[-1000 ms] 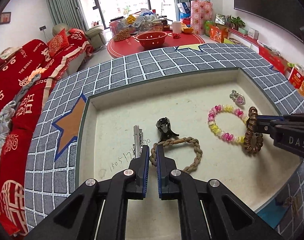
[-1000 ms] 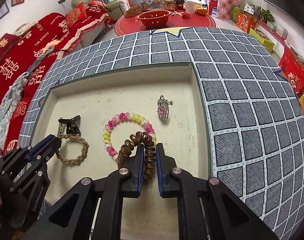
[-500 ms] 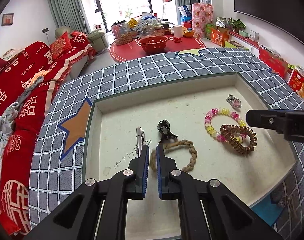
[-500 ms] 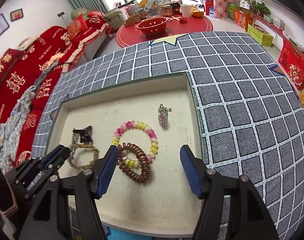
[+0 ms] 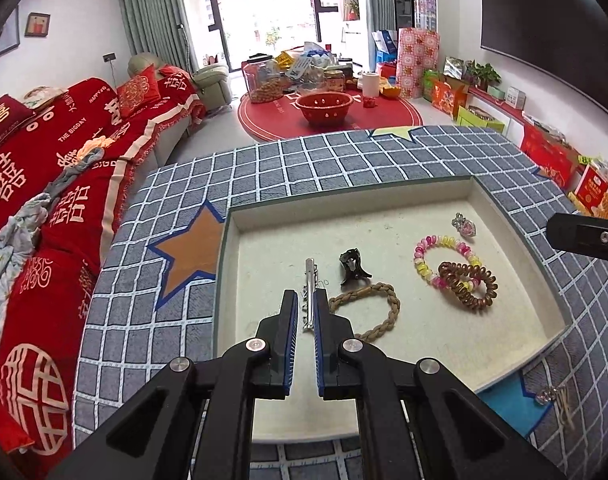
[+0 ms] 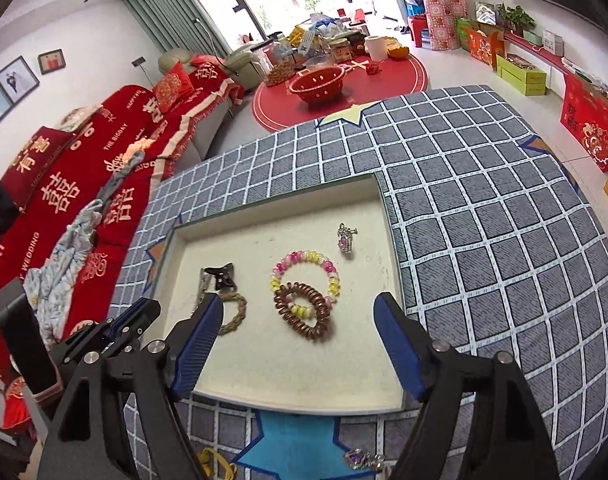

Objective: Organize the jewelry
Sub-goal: 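Open both tools to release the bracelets in the tray and withdraw, then grasp the yellow cord keychain with the left tool while the right tool grasps the beige hair clip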

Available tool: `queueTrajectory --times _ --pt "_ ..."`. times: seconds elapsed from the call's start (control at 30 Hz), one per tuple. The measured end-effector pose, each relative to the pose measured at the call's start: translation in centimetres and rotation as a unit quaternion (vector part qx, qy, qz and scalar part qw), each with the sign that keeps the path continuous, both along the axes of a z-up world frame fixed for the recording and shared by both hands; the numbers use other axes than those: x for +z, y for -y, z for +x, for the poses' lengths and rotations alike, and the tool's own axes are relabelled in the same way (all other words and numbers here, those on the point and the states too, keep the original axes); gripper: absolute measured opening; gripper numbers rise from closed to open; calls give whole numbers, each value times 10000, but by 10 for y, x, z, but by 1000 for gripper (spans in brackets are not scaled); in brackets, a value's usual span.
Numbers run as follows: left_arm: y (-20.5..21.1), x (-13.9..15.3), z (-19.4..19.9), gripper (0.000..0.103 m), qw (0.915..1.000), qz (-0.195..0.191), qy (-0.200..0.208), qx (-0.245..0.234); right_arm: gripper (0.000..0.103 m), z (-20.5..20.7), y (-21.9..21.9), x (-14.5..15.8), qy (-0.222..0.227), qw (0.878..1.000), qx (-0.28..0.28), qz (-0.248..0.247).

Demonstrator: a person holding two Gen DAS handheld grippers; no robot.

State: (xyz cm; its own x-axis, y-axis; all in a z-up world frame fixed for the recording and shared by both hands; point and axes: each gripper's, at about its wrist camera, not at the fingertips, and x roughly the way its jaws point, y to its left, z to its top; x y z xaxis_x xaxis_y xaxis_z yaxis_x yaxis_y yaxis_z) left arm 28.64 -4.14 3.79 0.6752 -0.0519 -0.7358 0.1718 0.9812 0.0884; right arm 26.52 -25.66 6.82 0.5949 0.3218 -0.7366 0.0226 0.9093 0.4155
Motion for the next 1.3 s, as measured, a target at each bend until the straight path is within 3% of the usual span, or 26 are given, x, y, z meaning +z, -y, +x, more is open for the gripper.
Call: queueTrajectory --times 0.07,0.1,0.13,0.23,0.43,0.73,1.0,1.3 --pt "-5 5 -6 26 10000 -44 54 21 85 -10 0 7 99 9999 54 61" --pt "-8 8 -11 45 9999 -58 94 47 87 -15 0 10 129 9999 69 55" --pt "-10 10 -14 103 9999 -74 105 92 90 -20 0 13 163 9998 84 39" --pt "-17 15 -26 103 9990 -216 335 191 103 -35 1 18 226 9996 117 75" --pt "-26 18 -51 103 9985 -209 485 117 103 -64 3 23 326 9995 25 52" --pt "-36 4 -94 103 9990 -372 195 -145 103 -115 7 37 879 9957 -278 -114" --pt "-32 -19 -127 103 9987 -395 -167 -270 103 -137 15 21 319 9987 -279 -287" --pt "-21 -40 -143 103 9977 -343 -464 -361 103 -160 23 -19 -256 9983 -390 -345"
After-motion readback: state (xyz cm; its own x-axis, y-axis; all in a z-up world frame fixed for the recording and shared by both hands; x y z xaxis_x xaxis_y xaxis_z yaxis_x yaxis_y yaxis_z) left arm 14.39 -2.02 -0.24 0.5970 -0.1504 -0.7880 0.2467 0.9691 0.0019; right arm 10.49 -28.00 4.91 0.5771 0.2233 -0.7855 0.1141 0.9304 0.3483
